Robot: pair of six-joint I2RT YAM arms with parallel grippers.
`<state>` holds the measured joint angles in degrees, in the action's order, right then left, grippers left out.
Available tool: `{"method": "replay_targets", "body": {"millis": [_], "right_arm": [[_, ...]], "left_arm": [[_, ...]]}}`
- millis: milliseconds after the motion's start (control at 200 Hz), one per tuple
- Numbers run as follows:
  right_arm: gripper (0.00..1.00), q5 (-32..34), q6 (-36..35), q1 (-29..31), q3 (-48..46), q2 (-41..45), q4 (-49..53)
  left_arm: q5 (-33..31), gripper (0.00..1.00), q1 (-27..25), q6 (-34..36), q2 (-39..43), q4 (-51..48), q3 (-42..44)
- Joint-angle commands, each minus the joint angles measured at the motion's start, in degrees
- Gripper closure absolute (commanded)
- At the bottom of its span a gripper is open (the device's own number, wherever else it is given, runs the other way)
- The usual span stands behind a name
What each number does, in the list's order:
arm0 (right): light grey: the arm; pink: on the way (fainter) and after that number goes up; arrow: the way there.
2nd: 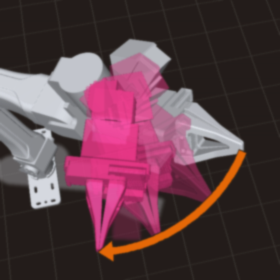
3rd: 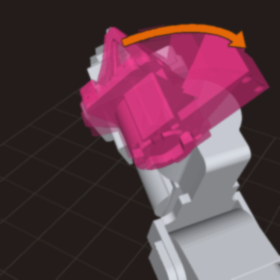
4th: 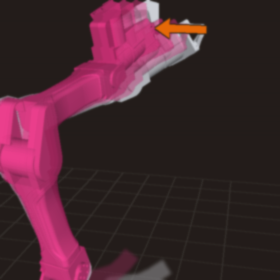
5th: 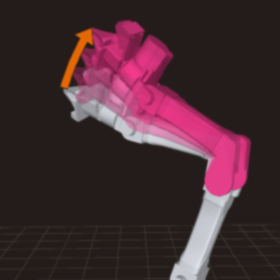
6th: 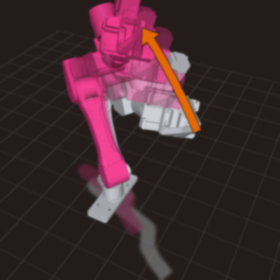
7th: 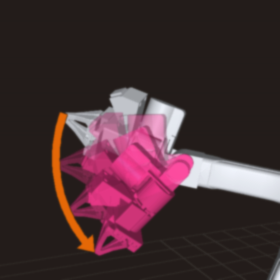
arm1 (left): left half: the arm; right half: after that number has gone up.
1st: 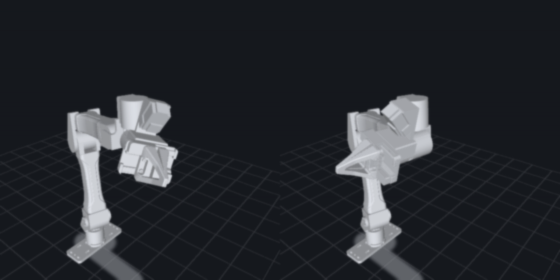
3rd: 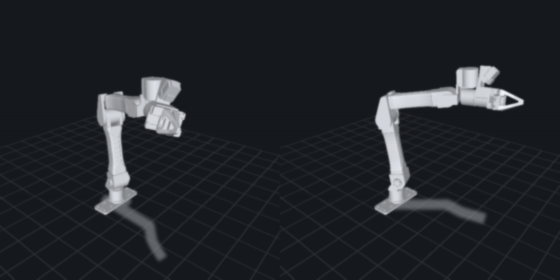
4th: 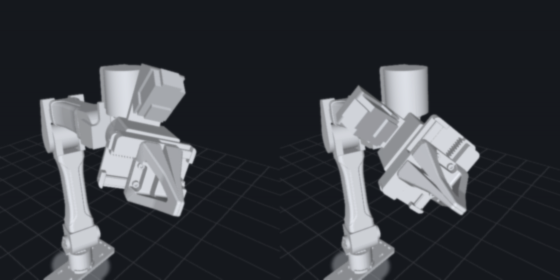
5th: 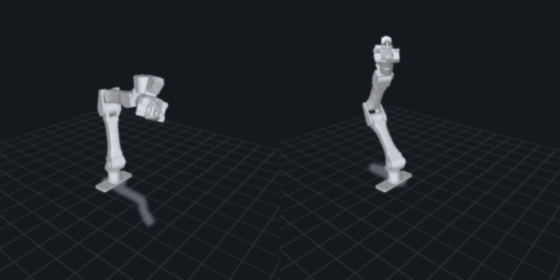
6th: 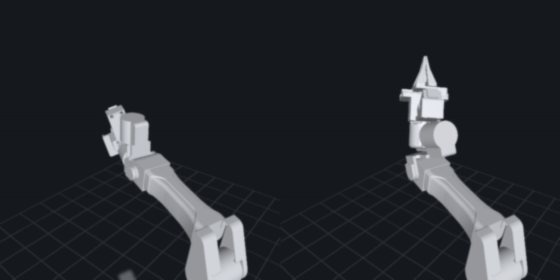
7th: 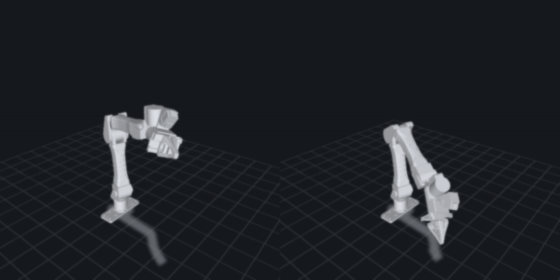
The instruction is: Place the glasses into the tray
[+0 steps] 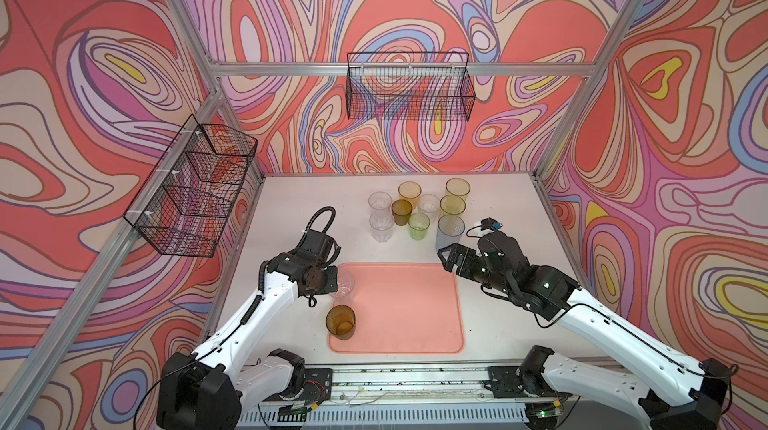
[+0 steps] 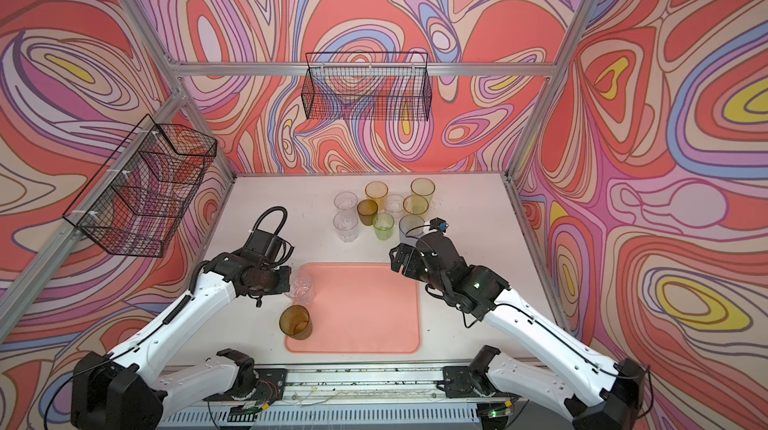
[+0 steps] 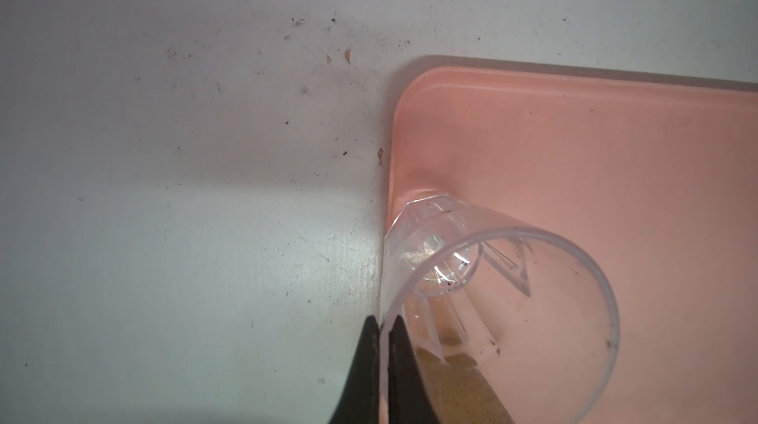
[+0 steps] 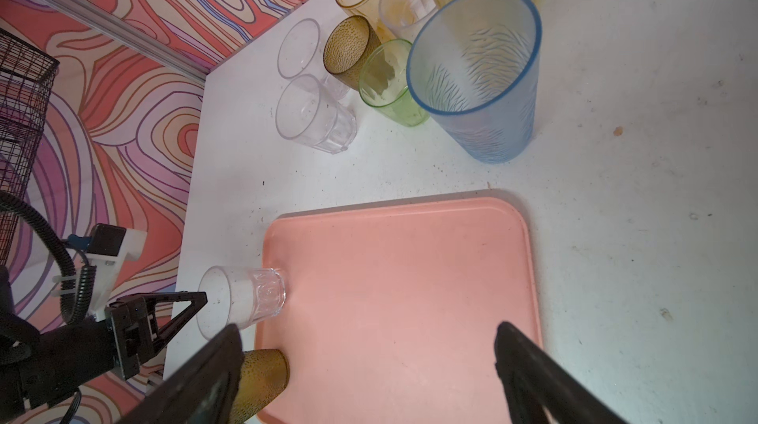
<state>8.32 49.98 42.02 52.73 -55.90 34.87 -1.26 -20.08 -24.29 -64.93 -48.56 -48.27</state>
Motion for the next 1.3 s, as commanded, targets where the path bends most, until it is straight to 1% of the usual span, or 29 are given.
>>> {"method": "replay_targets", "body": {"millis": [0, 551, 676, 776, 861, 916, 1002, 1042, 1077, 1162, 1197, 1252, 1292], "right_arm": [[0.02, 1.5, -0.8, -0.2, 0.5, 1.2, 1.7], [0.02, 1.7, -0.6, -0.3, -0.1, 1.4, 2.3], [0.02, 1.6, -0.6, -0.2, -0.1, 1.5, 2.2], [0.02, 1.4, -0.6, -0.2, 0.0, 1.6, 2.2], [0.02, 1.1, -0.9, -0.2, 0.4, 1.5, 2.4], [0.02, 0.3, -1.5, -0.2, 0.7, 1.5, 2.9], [0.02, -0.1, -2.3, -0.2, 1.5, 1.5, 4.0], [0.01, -0.1, -2.7, -0.2, 1.7, 1.4, 4.1], [0.02, 0.0, -3.1, -0.2, 1.9, 1.3, 4.2], [0.02, 0.2, -3.7, -0.2, 2.6, 0.7, 4.2], [0.02, 0.2, -3.8, -0.2, 3.2, 0.3, 4.4], [0.02, 0.1, -4.2, -0.2, 4.3, -0.4, 5.2], [0.02, 0.3, -4.2, -0.2, 5.4, -0.7, 6.4]], "left_arm": [[-0.3, 1.0, -1.2, -1.0, -1.9, -2.6, 0.6], [-3.0, 1.0, -3.7, -2.0, -2.0, -3.4, 0.8], [-3.3, 0.87, -3.7, -1.7, -1.7, -3.4, 0.7], [-3.6, 0.79, -3.7, -1.8, -1.0, -3.5, 0.6], [-4.3, 0.64, -3.7, -1.9, -0.1, -3.6, 0.6], [-5.7, 0.57, -3.7, -2.0, 0.7, -3.9, 0.5], [-7.6, 0.4, -3.7, -2.1, 2.0, -4.2, 0.2], [-8.2, 0.33, -3.7, -2.1, 2.5, -4.3, 0.1], [-8.9, 0.29, -3.7, -2.1, 2.9, -4.5, 0.0], [-10.7, 0.23, -3.6, -2.3, 3.8, -5.3, -0.7], [-11.4, 0.2, -3.7, -2.3, 4.3, -5.6, -1.0], [-12.5, 0.01, -3.7, -2.3, 5.3, -5.6, -1.0], [-13.5, 0.0, -3.7, -2.3, 6.0, -5.7, -1.1]]}}
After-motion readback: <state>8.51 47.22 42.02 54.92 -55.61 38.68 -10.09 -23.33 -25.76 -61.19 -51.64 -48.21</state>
